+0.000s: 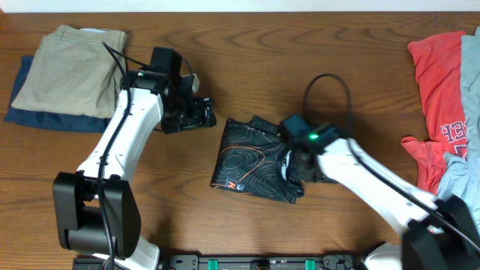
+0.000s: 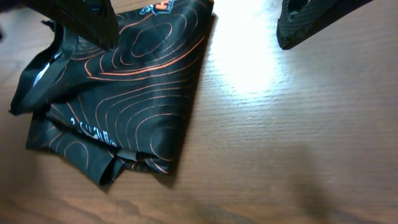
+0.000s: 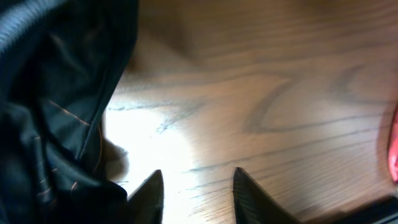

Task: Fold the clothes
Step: 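Grasp the folded jersey with the left gripper and lift it leftward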

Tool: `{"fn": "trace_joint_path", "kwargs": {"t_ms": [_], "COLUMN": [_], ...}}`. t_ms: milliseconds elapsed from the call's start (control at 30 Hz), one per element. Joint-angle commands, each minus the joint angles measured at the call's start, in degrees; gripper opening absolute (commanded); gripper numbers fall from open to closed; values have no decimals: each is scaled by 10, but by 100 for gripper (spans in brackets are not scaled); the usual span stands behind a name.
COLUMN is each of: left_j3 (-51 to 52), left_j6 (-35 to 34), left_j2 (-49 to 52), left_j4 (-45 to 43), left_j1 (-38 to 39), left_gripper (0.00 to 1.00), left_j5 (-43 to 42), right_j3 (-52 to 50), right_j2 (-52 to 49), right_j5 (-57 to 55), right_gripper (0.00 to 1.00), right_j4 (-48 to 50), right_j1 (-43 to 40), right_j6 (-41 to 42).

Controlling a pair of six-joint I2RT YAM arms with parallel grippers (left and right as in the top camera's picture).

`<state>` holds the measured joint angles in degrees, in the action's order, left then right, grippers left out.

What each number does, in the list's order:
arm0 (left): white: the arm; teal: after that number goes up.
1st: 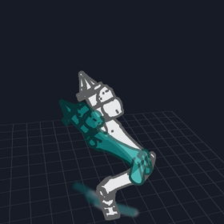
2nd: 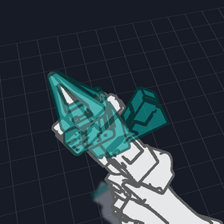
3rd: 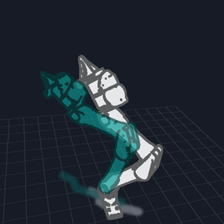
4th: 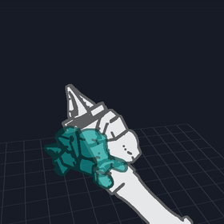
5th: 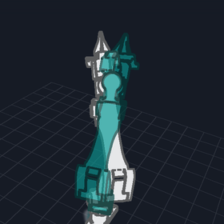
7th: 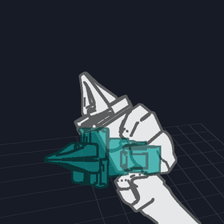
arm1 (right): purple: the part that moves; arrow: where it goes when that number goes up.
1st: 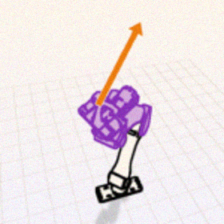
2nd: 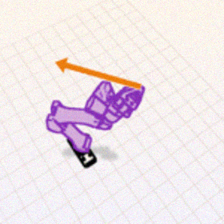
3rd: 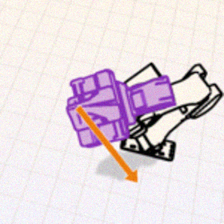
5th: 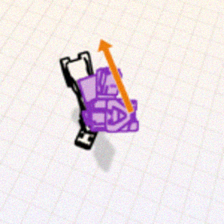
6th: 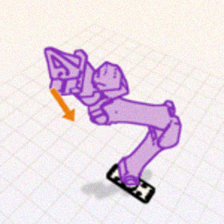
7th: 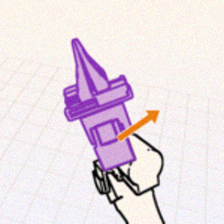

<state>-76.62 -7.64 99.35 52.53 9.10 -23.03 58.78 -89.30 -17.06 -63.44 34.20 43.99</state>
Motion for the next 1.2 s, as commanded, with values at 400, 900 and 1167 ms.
{"fn": "trace_joint_path", "kwargs": {"t_ms": [400,900,1167], "left_j3": [43,23,-49], "left_j6": [102,90,63], "left_j2": [142,187,127], "left_j4": [-97,-141,-152], "left_j1": [36,86,0], "left_gripper": [84,6,6], "left_j5": [-122,-46,156], "right_j3": [7,7,7], "right_j2": [83,83,83], "right_j5": [0,-1,-1], "right_gripper": [47,47,48], "right_j4": [-4,-11,-16], "right_j1": [-40,-44,-44], "right_j6": [-34,-34,-34]}}
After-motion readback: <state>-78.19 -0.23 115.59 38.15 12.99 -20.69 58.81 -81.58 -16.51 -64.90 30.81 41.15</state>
